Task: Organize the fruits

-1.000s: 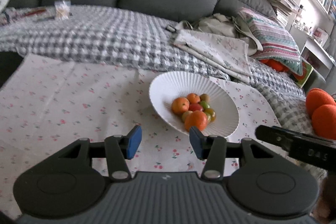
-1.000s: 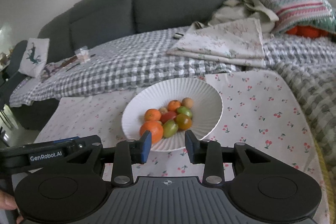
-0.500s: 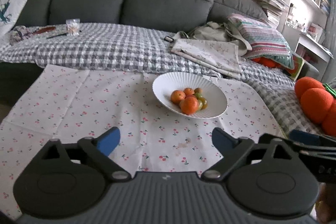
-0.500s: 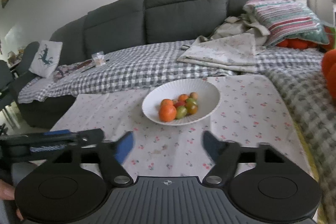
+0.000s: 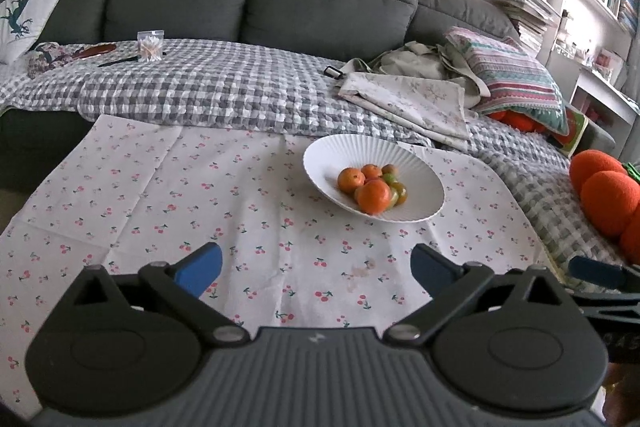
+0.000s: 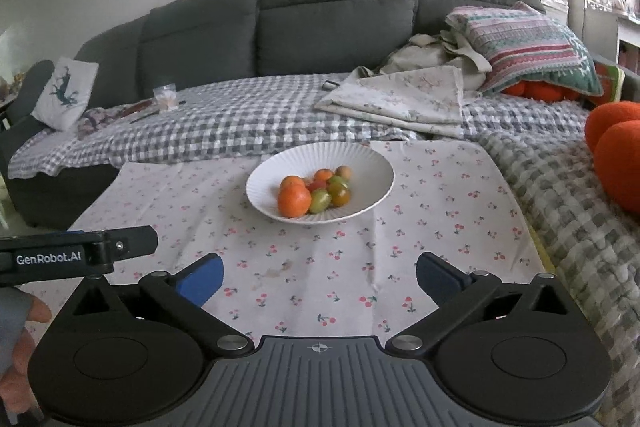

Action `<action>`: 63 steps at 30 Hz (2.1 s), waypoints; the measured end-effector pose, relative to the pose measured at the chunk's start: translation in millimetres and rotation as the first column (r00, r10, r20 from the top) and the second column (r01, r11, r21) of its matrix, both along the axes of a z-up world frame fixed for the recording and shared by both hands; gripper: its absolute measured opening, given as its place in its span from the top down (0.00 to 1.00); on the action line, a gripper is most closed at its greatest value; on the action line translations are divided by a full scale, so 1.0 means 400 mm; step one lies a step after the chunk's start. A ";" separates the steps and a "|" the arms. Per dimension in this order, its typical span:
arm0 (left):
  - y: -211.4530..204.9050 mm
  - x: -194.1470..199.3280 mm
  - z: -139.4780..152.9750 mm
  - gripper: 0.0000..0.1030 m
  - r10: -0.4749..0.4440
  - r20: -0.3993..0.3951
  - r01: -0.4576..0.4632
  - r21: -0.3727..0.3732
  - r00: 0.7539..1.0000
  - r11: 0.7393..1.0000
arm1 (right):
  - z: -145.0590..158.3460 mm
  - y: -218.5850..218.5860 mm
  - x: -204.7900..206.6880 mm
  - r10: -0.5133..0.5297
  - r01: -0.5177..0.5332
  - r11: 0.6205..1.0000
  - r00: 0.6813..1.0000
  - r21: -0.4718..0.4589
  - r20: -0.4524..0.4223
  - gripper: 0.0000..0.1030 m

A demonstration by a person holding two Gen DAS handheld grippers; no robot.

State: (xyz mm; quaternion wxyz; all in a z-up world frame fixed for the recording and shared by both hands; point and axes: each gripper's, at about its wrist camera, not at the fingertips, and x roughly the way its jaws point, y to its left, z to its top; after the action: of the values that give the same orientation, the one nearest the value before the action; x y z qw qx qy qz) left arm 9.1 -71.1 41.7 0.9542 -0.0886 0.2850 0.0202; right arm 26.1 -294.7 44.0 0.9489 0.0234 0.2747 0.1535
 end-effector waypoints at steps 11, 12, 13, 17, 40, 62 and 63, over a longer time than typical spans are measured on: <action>-0.002 0.004 0.001 0.01 0.000 0.006 0.001 -0.012 1.000 1.000 | -0.008 0.000 0.006 -0.006 0.005 1.000 1.000 -0.014 -0.012 0.00; 0.000 0.005 -0.001 0.01 0.000 0.003 0.000 -0.018 1.000 1.000 | -0.008 0.001 0.006 -0.004 0.004 1.000 1.000 -0.015 -0.012 0.00; 0.002 0.007 -0.001 0.01 -0.001 0.000 0.001 -0.025 1.000 1.000 | -0.009 0.001 0.007 -0.003 0.003 1.000 1.000 -0.016 -0.014 0.00; -0.001 0.008 -0.003 0.01 -0.001 -0.004 0.001 -0.020 1.000 1.000 | -0.009 0.001 0.007 -0.002 0.002 1.000 1.000 -0.017 -0.016 0.00; -0.002 0.013 -0.007 0.01 -0.017 -0.011 0.016 -0.033 1.000 0.999 | -0.016 0.005 0.005 0.013 -0.014 0.999 1.000 -0.029 -0.021 0.00; -0.005 0.007 -0.006 0.01 -0.034 -0.003 0.034 -0.028 0.999 0.999 | -0.018 0.008 0.006 0.015 -0.016 0.999 1.000 -0.032 -0.023 0.00; -0.006 0.007 -0.006 0.01 -0.035 -0.003 0.035 -0.029 0.999 0.999 | -0.019 0.009 0.006 0.016 -0.016 0.999 1.000 -0.033 -0.023 0.00</action>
State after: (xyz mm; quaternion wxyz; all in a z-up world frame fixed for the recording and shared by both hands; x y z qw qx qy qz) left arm 12.0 -73.3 39.5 0.9525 -0.0972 0.2886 -0.0003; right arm 28.5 -291.2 36.3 0.9447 0.0074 0.2883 0.1563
